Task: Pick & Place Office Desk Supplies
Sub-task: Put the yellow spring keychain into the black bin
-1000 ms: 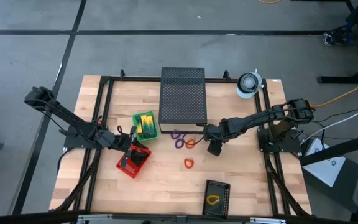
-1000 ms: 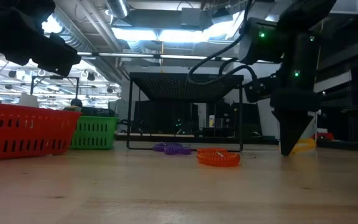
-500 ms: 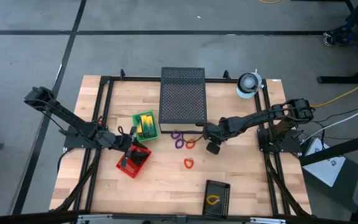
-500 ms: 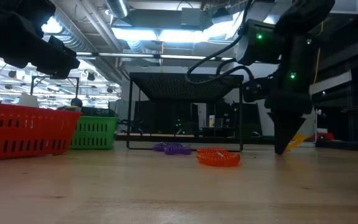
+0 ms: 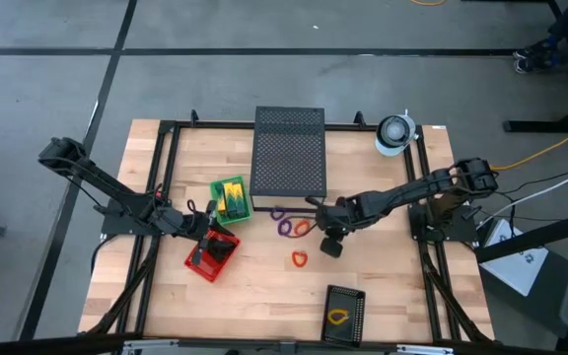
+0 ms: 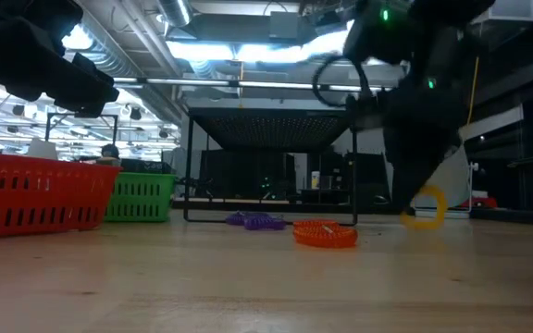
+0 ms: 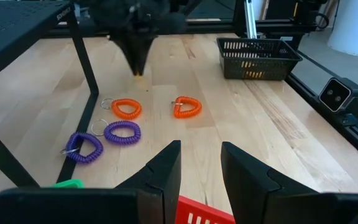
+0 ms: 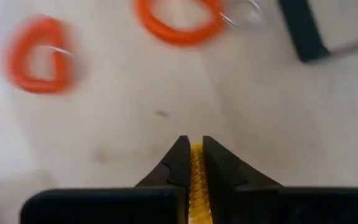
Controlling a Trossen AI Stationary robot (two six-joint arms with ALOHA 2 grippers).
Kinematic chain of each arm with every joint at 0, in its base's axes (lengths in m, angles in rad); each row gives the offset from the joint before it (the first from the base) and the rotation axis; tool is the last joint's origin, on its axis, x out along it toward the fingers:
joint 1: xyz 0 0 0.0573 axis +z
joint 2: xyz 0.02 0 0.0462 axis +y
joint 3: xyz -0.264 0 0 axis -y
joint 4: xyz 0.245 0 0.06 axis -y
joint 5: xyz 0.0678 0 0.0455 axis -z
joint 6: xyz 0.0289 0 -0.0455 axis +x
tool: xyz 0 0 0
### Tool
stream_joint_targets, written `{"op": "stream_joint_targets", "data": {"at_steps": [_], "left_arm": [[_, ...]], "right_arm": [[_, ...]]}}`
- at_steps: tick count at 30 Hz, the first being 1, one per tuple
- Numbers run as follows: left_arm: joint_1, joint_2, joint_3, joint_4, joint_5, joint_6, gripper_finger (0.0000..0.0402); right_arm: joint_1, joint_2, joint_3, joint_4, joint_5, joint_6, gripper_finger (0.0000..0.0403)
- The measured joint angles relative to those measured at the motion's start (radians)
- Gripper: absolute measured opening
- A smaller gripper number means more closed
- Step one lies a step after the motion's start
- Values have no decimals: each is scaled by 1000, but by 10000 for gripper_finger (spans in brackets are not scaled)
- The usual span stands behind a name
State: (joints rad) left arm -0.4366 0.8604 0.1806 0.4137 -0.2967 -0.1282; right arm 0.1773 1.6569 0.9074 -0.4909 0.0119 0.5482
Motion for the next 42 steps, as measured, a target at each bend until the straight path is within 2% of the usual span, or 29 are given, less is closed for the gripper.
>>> {"op": "stream_joint_targets", "data": {"at_steps": [12, 19, 30, 40, 42], "left_arm": [[0, 0, 0, 0, 2, 0, 109], [0, 0, 0, 0, 2, 0, 109], [0, 0, 0, 2, 3, 0, 109], [0, 0, 0, 16, 3, 0, 109], [0, 0, 0, 16, 3, 0, 109]], "right_arm": [[190, -2, 218, -58, -56, 87, 21], [345, -3, 335, -50, -20, 199, 21], [547, 57, 324, 22, 78, 483, 21], [569, 189, 324, 21, 49, 574, 23], [569, 208, 324, 21, 38, 613, 46]]}}
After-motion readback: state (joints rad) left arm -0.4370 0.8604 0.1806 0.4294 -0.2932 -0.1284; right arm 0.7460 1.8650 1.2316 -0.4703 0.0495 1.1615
